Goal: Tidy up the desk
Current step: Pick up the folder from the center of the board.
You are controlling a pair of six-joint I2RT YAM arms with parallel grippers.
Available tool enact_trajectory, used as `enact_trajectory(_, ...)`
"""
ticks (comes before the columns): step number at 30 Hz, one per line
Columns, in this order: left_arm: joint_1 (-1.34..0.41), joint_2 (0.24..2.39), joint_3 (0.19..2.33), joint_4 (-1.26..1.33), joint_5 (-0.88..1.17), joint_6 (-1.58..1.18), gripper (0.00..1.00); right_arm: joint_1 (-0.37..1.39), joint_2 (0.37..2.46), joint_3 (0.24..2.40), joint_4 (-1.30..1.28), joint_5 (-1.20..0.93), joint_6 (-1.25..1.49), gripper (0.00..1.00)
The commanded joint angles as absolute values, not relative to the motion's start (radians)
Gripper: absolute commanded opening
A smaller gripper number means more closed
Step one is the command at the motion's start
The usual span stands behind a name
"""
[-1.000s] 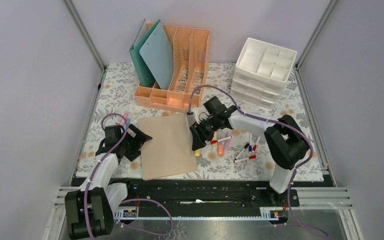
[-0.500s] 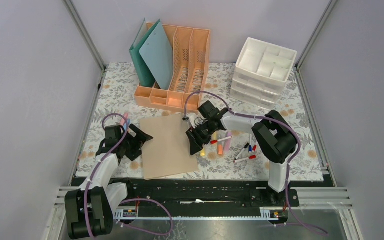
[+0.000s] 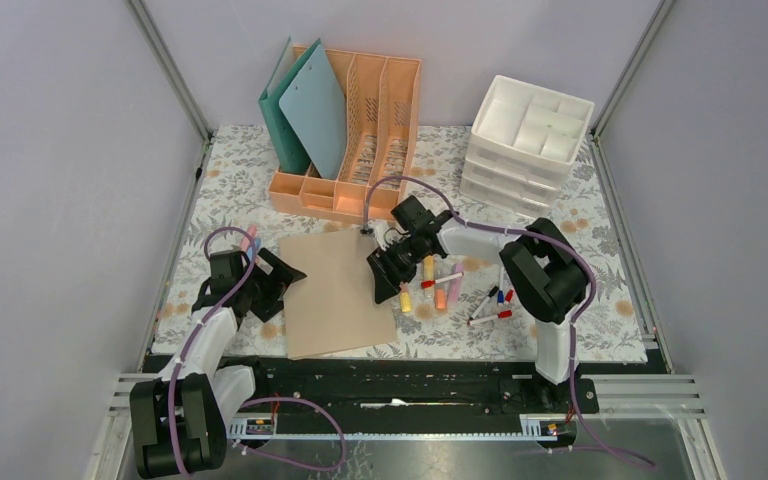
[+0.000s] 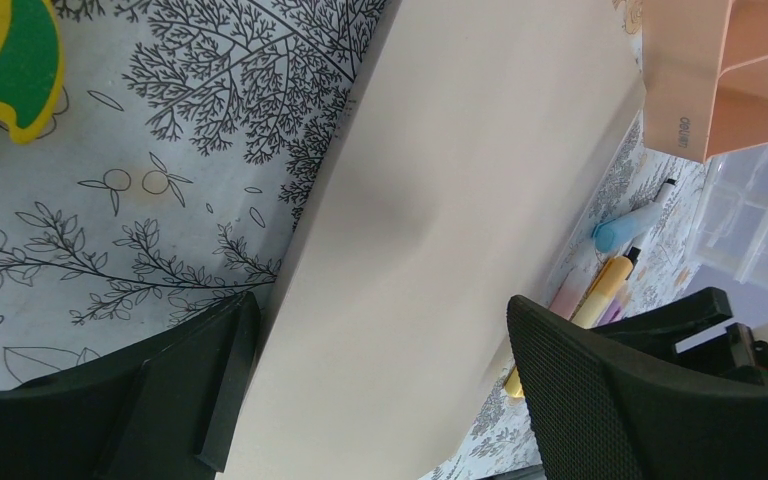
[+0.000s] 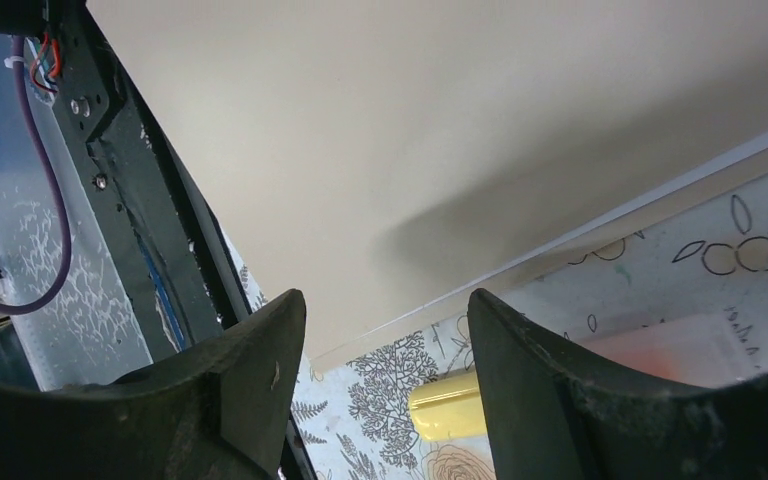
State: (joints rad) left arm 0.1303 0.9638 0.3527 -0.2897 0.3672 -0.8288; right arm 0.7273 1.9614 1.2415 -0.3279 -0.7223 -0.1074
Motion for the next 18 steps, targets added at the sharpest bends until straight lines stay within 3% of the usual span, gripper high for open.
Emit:
enact_trajectory(1, 0.126, 0.948, 0.345, -0.267, 0.381, -0.834, 0.99, 0.733, 1.864, 1.306, -0.326, -0.715, -0.113, 0.68)
enact_trajectory(5, 0.126, 0.949, 0.348, -0.267, 0.377, -0.832, 0.99, 0.733, 1.808, 1.317, -0.326, -0.715, -0.113, 0.68)
enact_trajectory(6, 0.126, 0.949, 0.349, -0.268, 0.378, -0.83, 0.99, 0.733, 1.801, 1.328, -0.317, -0.706, -0.028, 0.63)
enact_trajectory(7, 0.126, 0.949, 0.352, -0.268, 0.377, -0.828, 0.99, 0.733, 1.795, 1.338, -0.199, -0.576, 0.004, 0.9)
enact_trajectory(9, 0.126, 0.948, 0.353, -0.268, 0.377, -0.825, 0.99, 0.733, 1.786, 1.363, -0.214, -0.487, -0.058, 0.99)
enact_trajectory(14, 0.125, 0.941, 0.353, -0.269, 0.378, -0.825, 0.99, 0.733, 1.821, 1.484, -0.306, -0.219, -0.131, 1.0)
enact_trajectory(18, 0.124, 0.928, 0.354, -0.272, 0.382, -0.827, 0.99, 0.729, 1.821, 1.483, -0.31, -0.315, -0.055, 1.0)
